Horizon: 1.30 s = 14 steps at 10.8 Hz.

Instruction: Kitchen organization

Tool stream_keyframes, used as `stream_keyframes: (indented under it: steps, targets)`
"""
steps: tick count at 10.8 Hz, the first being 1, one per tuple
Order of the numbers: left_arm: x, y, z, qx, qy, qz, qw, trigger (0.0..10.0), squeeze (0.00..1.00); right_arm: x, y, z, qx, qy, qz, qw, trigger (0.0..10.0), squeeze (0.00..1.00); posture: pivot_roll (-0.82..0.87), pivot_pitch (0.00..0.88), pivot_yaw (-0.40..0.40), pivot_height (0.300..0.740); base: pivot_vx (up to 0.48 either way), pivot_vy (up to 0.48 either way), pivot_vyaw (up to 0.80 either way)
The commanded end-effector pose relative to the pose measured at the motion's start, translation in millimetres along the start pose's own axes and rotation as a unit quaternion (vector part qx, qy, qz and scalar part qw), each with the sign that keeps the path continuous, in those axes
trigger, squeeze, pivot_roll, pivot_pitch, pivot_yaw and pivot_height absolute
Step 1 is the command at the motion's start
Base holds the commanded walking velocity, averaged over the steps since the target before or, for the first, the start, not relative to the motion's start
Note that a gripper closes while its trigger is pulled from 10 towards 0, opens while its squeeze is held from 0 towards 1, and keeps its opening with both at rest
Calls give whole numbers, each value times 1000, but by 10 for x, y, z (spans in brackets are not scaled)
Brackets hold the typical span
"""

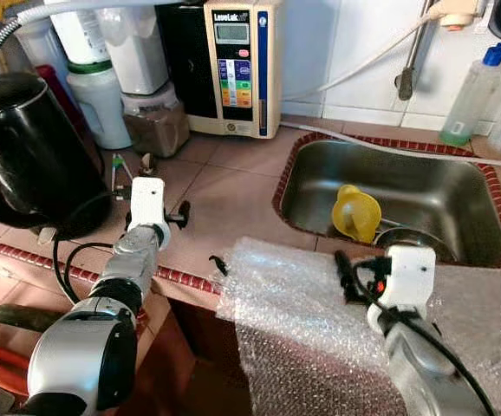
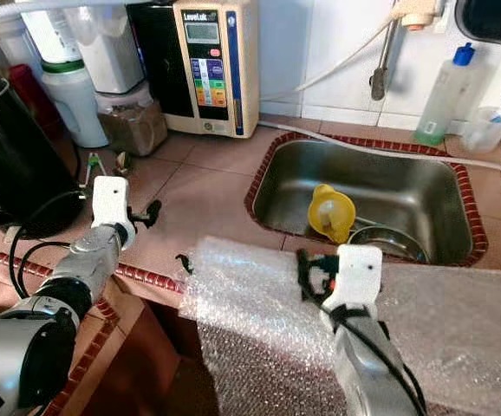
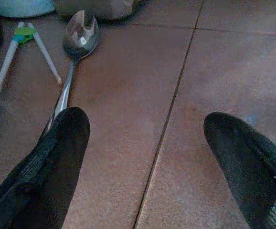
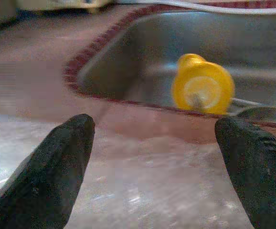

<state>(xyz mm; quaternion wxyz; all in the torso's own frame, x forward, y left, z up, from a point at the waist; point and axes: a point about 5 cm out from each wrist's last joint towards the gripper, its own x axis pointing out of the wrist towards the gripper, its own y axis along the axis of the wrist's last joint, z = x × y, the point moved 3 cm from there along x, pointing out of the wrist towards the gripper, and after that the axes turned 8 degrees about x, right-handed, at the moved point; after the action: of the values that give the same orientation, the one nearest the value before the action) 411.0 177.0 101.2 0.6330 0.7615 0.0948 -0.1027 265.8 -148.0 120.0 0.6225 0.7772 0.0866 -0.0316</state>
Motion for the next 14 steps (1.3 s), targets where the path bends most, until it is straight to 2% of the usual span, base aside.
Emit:
stream_keyframes:
  steps: [1,2,3,4,5,6,7,8,12,13,14]
  targets:
    - [13,38,15,-11,-5,-3,1000,10000,0,-50,72,-214,0,66,18,998,10000,0,-87,0,89,740,0,0,0]
    - [18,61,33,-15,-8,-1,1000,10000,0,-78,144,-281,-45,86,43,994,10000,0,-90,0,90,740,0,0,0]
    - [20,75,59,-19,-15,1,1000,10000,0,-93,209,-329,-68,100,64,991,10000,0,-90,0,90,740,0,0,0]
    - [21,71,78,-21,-20,-1,1000,9608,0,-112,312,-409,-53,125,87,987,10000,0,-88,0,89,740,0,0,0]
    - [18,52,110,-29,-33,-4,999,4314,0,-138,335,-490,-30,157,84,984,10000,0,-84,0,88,740,0,0,0]
    - [14,36,138,-33,-44,-5,998,1569,0,-151,334,-535,-25,175,81,981,10000,0,-84,0,88,740,0,0,0]
    - [11,26,148,-36,-47,-5,998,0,0,-166,344,-574,-28,190,83,978,10000,0,-82,0,85,740,0,0,0]
    - [5,-1,177,-46,-59,-8,997,0,0,-201,334,-663,-17,225,74,971,10000,0,-80,0,85,740,0,0,0]
    - [1,6,235,-48,-79,-5,996,0,0,-230,251,-736,-20,250,53,967,10000,0,-73,0,83,740,0,0,0]
    - [9,95,205,-36,-66,20,997,1882,0,-233,246,-735,-22,251,52,966,10000,0,-74,0,83,740,0,0,0]
    - [17,200,105,-50,-30,47,997,9098,0,-232,242,-733,-23,249,51,967,10000,0,-72,0,83,740,0,0,0]
